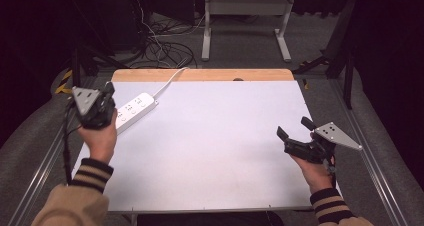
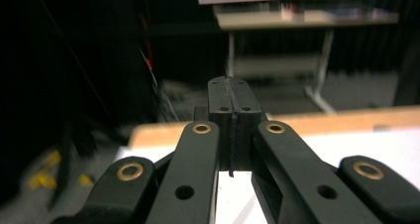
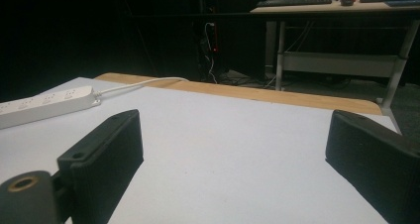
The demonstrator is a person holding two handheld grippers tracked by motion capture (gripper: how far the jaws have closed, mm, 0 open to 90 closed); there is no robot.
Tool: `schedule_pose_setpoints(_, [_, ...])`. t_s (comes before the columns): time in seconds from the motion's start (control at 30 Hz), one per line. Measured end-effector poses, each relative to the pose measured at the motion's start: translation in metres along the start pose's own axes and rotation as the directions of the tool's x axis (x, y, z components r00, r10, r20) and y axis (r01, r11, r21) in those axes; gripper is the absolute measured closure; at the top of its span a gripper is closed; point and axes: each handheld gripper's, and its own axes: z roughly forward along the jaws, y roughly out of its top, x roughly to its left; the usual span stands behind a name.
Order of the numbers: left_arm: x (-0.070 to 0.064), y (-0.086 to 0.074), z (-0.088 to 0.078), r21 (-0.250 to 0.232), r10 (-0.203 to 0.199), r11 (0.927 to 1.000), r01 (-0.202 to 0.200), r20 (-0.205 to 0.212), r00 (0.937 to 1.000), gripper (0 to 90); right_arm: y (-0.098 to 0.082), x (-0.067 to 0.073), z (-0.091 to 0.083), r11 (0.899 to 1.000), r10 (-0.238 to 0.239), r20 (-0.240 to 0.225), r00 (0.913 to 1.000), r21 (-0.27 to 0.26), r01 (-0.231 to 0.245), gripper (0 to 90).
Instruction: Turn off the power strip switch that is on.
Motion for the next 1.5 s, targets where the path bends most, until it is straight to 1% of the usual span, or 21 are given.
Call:
schedule_pose_setpoints(0.03, [0.000,0.000,0.000,0.000,0.000,1.0000,0.000,0.000,1.0000,90.0,0.000,0.000,0.000,1.000,0.000,0.001,1.0000,-0.001,0.000,8.2])
schedule_pose_setpoints(0.07, [0.002,0.002,-0.015,-0.033,0.001,0.9995,-0.001,-0.007,1.0000,90.0,0.001,0.001,-0.001,1.000,0.000,0.003,1.0000,-0.004,0.000,8.2])
schedule_pose_setpoints(0.1, [0.005,0.002,-0.039,-0.078,-0.005,0.9970,0.005,-0.005,1.0000,90.0,0.001,0.001,-0.001,1.000,-0.002,0.006,1.0000,-0.006,0.002,8.2])
schedule_pose_setpoints(0.13, [0.007,0.001,-0.049,-0.091,-0.008,0.9958,0.007,-0.010,0.9999,90.0,0.001,0.001,-0.001,1.000,0.001,0.003,1.0000,-0.009,-0.001,8.2])
schedule_pose_setpoints(0.17, [0.007,0.001,-0.049,-0.091,-0.008,0.9958,0.007,-0.010,0.9999,90.0,0.002,0.001,-0.001,1.000,0.002,0.004,1.0000,-0.010,-0.001,8.2])
schedule_pose_setpoints(0.2, [0.008,-0.001,-0.057,-0.106,-0.014,0.9943,0.013,-0.012,0.9998,90.0,0.001,0.001,-0.001,1.000,0.002,0.003,1.0000,-0.010,-0.002,8.2])
schedule_pose_setpoints(0.3, [0.013,-0.007,-0.070,-0.116,-0.020,0.9930,0.018,-0.017,0.9997,90.0,0.001,0.001,0.001,1.000,0.000,0.003,1.0000,-0.008,0.000,8.2])
schedule_pose_setpoints(0.47, [0.011,-0.011,-0.071,-0.107,-0.018,0.9941,0.017,-0.006,0.9998,90.0,0.001,0.001,0.004,1.000,-0.003,0.002,1.0000,-0.002,0.003,8.2])
schedule_pose_setpoints(0.5, [0.010,-0.011,-0.071,-0.105,-0.006,0.9944,0.006,-0.004,1.0000,90.0,0.001,0.002,0.004,1.000,-0.003,0.003,1.0000,-0.001,0.003,8.2])
schedule_pose_setpoints(0.77, [0.005,-0.015,-0.070,-0.105,0.015,0.9943,-0.013,0.016,0.9998,89.9,0.000,0.003,0.003,1.000,-0.002,0.004,1.0000,0.001,0.002,8.1])
schedule_pose_setpoints(0.8, [0.004,-0.015,-0.070,-0.106,0.020,0.9942,-0.019,0.015,0.9997,84.6,0.000,0.002,0.003,1.000,-0.003,0.005,1.0000,0.000,0.003,8.2])
schedule_pose_setpoints(0.83, [0.003,-0.017,-0.067,-0.109,0.023,0.9938,-0.021,0.024,0.9994,70.0,0.000,0.002,0.003,1.000,-0.002,0.005,1.0000,0.001,0.002,8.2])
schedule_pose_setpoints(0.9, [0.002,-0.018,-0.065,-0.107,0.024,0.9940,-0.022,0.021,0.9995,46.5,0.000,0.002,0.003,1.000,-0.003,0.006,1.0000,0.001,0.003,8.2])
schedule_pose_setpoints(0.93, [0.001,-0.020,-0.064,-0.117,0.028,0.9928,-0.025,0.019,0.9994,39.0,0.000,0.002,0.003,1.000,-0.004,0.004,1.0000,0.001,0.004,8.2])
schedule_pose_setpoints(1.03, [-0.001,-0.023,-0.061,-0.134,0.046,0.9901,-0.042,0.027,0.9986,23.3,0.000,0.003,0.004,1.000,-0.005,0.003,1.0000,0.002,0.005,8.2])
schedule_pose_setpoints(1.1, [-0.001,-0.023,-0.060,-0.136,0.041,0.9901,-0.035,0.039,0.9984,16.1,0.000,0.003,0.004,1.000,-0.005,0.003,1.0000,0.004,0.005,8.2])
schedule_pose_setpoints(1.13, [-0.001,-0.023,-0.059,-0.140,0.034,0.9897,-0.028,0.038,0.9987,12.6,0.000,0.003,0.004,1.000,-0.006,0.004,1.0000,0.004,0.006,8.2])
schedule_pose_setpoints(1.17, [-0.001,-0.023,-0.058,-0.135,0.039,0.9902,-0.033,0.038,0.9985,12.0,0.000,0.003,0.004,1.000,-0.006,0.004,1.0000,0.003,0.006,8.1])
schedule_pose_setpoints(1.2, [0.000,-0.024,-0.058,-0.132,0.035,0.9908,-0.029,0.046,0.9983,11.9,0.000,0.003,0.004,1.000,-0.006,0.004,1.0000,0.003,0.006,8.2])
schedule_pose_setpoints(1.3, [0.000,-0.024,-0.057,-0.128,0.034,0.9914,-0.027,0.048,0.9983,11.0,0.000,0.003,0.004,1.000,-0.006,0.003,1.0000,0.004,0.006,8.1])
schedule_pose_setpoints(1.5, [-0.001,-0.025,-0.056,-0.133,0.034,0.9907,-0.028,0.042,0.9985,6.0,0.000,0.003,0.004,1.000,-0.008,0.003,1.0000,0.003,0.008,8.2])
